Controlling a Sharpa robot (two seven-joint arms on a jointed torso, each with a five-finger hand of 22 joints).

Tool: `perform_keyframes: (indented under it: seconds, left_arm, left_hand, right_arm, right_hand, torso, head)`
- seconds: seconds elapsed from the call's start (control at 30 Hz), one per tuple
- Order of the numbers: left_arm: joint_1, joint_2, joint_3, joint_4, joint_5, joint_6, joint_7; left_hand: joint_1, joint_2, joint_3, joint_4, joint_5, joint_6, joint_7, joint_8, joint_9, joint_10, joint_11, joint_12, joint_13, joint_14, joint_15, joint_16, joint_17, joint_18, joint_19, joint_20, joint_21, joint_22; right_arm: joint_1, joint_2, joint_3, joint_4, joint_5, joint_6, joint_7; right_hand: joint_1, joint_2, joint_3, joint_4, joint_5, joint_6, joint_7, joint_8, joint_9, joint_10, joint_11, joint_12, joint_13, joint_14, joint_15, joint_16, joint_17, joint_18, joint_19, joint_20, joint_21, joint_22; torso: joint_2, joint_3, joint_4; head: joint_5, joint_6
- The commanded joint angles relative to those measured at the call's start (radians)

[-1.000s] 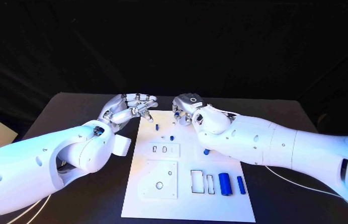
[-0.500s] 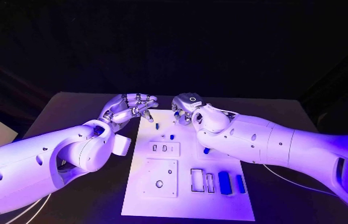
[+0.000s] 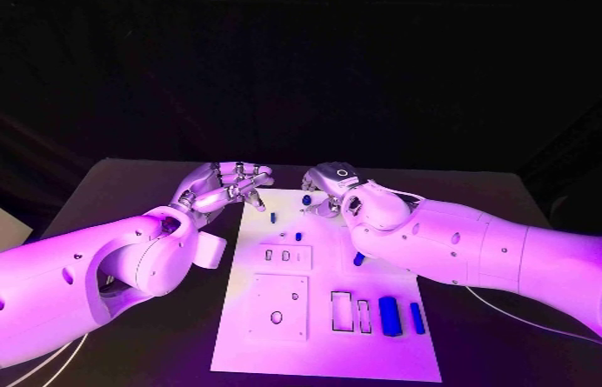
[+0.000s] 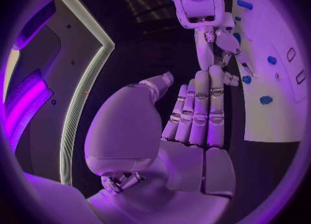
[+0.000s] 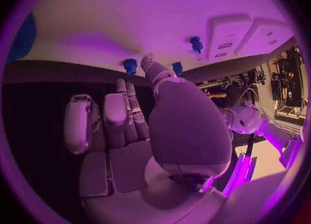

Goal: Assemble the parts on the task board

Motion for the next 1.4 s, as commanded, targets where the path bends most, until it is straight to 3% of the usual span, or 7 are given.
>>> perform_keyframes:
  seconds: [0.03, 0.33, 0.5, 0.57, 0.67, 0.77, 1.4]
  left_arm:
    - [0.002, -0.003, 0.001, 0.001, 0.003, 0.022, 0.006]
    - [0.002, -0.014, 0.001, 0.0, 0.003, 0.027, 0.006]
    - [0.002, -0.019, 0.001, -0.004, 0.003, 0.029, 0.006]
    - [0.002, -0.02, 0.001, -0.005, 0.003, 0.03, 0.006]
    - [0.002, -0.02, 0.001, -0.008, 0.003, 0.031, 0.006]
    - [0.001, -0.019, 0.001, -0.009, 0.003, 0.032, 0.006]
    - [0.001, -0.011, 0.001, -0.02, 0.003, 0.037, 0.006]
  left_hand:
    - [-0.009, 0.001, 0.005, 0.0, 0.0, -0.002, 0.004, -0.007, 0.001, 0.001, 0.002, -0.005, 0.001, -0.008, 0.002, 0.003, -0.002, 0.004, -0.008, 0.0, 0.007, 0.001]
    - [-0.01, 0.0, 0.006, -0.001, 0.0, -0.003, 0.004, -0.007, 0.001, 0.001, 0.002, -0.005, 0.001, -0.009, 0.002, 0.003, -0.002, 0.004, -0.008, 0.0, 0.008, 0.002]
    - [-0.01, 0.0, 0.006, -0.001, 0.0, -0.003, 0.004, -0.007, 0.001, 0.001, 0.002, -0.005, 0.001, -0.009, 0.002, 0.003, -0.002, 0.004, -0.008, 0.0, 0.008, 0.002]
    - [-0.01, 0.0, 0.006, -0.001, 0.0, -0.003, 0.004, -0.007, 0.001, 0.001, 0.002, -0.005, 0.001, -0.009, 0.002, 0.003, -0.002, 0.004, -0.008, 0.0, 0.008, 0.002]
    - [-0.01, 0.0, 0.006, -0.001, 0.0, -0.003, 0.004, -0.007, 0.001, 0.001, 0.002, -0.005, 0.001, -0.009, 0.002, 0.003, -0.002, 0.004, -0.008, 0.0, 0.008, 0.002]
    - [-0.01, 0.0, 0.006, -0.001, 0.0, -0.003, 0.004, -0.007, 0.001, 0.001, 0.002, -0.005, 0.001, -0.009, 0.002, 0.003, -0.002, 0.004, -0.008, 0.0, 0.008, 0.002]
    - [-0.011, -0.001, 0.008, -0.002, 0.0, -0.004, 0.005, -0.007, 0.002, 0.0, 0.002, -0.005, 0.001, -0.01, 0.002, 0.003, -0.002, 0.004, -0.01, 0.001, 0.011, 0.004]
  right_arm:
    - [0.0, -0.046, 0.001, 0.047, 0.017, -0.001, 0.013]
    - [0.017, -0.235, 0.014, 0.198, 0.073, -0.06, 0.043]
    - [0.026, -0.311, 0.019, 0.228, 0.188, -0.04, 0.073]
    - [0.028, -0.329, 0.021, 0.222, 0.252, -0.012, 0.08]
    - [0.03, -0.342, 0.022, 0.202, 0.325, 0.03, 0.085]
    - [0.031, -0.346, 0.022, 0.182, 0.363, 0.059, 0.084]
    - [0.022, -0.277, 0.022, 0.067, 0.372, 0.141, 0.037]
  right_hand:
    - [0.019, 0.006, -0.021, 0.021, -0.005, 0.003, -0.008, -0.006, -0.001, -0.004, 0.002, 0.007, 0.004, -0.008, 0.001, -0.006, -0.005, 0.008, -0.006, 0.002, -0.006, -0.002]
    - [0.034, -0.006, -0.003, 0.097, 0.024, 0.016, 0.006, -0.015, -0.002, 0.123, -0.026, 0.058, 0.037, 0.024, -0.019, 0.049, 0.075, -0.01, 0.043, -0.023, 0.055, 0.073]
    - [0.058, -0.03, 0.025, 0.131, 0.017, 0.023, -0.012, -0.018, 0.001, 0.275, -0.058, 0.157, 0.101, 0.04, -0.045, 0.099, 0.152, -0.03, 0.089, -0.038, 0.127, 0.155]
    - [0.061, -0.038, 0.014, 0.136, 0.018, 0.019, -0.019, -0.024, 0.002, 0.31, -0.069, 0.241, 0.172, 0.044, -0.058, 0.116, 0.176, -0.035, 0.101, -0.05, 0.146, 0.177]
    - [0.084, -0.005, -0.064, 0.142, 0.063, -0.004, -0.015, -0.024, 0.015, 0.305, -0.064, 1.049, 0.971, 0.067, -0.044, 0.204, 0.31, -0.052, 0.137, -0.039, 0.202, 0.241]
    - [0.066, 0.005, -0.106, 0.147, 0.059, -0.018, 0.01, -0.015, 0.024, 0.401, -0.043, 1.351, 1.277, 0.092, -0.033, 0.284, 0.453, -0.061, 0.16, -0.03, 0.234, 0.276]
    - [0.053, 0.027, -0.153, 0.148, 0.061, -0.052, 0.027, -0.011, 0.03, 0.475, -0.023, 1.47, 1.399, 0.117, -0.013, 0.354, 0.601, -0.062, 0.16, -0.011, 0.235, 0.277]
  torso:
    - [-0.002, 0.0015, -0.0059]
    - [-0.009, 0.0027, -0.0156]
    - [-0.011, 0.004, -0.0168]
    - [-0.011, 0.0055, -0.017]
    - [-0.011, 0.0058, -0.0164]
    - [-0.01, 0.0044, -0.0156]
    - [-0.01, 0.0022, -0.0118]
  head:
    - [0.005, 0.001]
    - [0.005, 0.004]
    - [-0.002, 0.004]
    - [-0.002, 0.002]
    - [-0.002, 0.003]
    - [-0.004, 0.002]
    - [-0.003, -0.007]
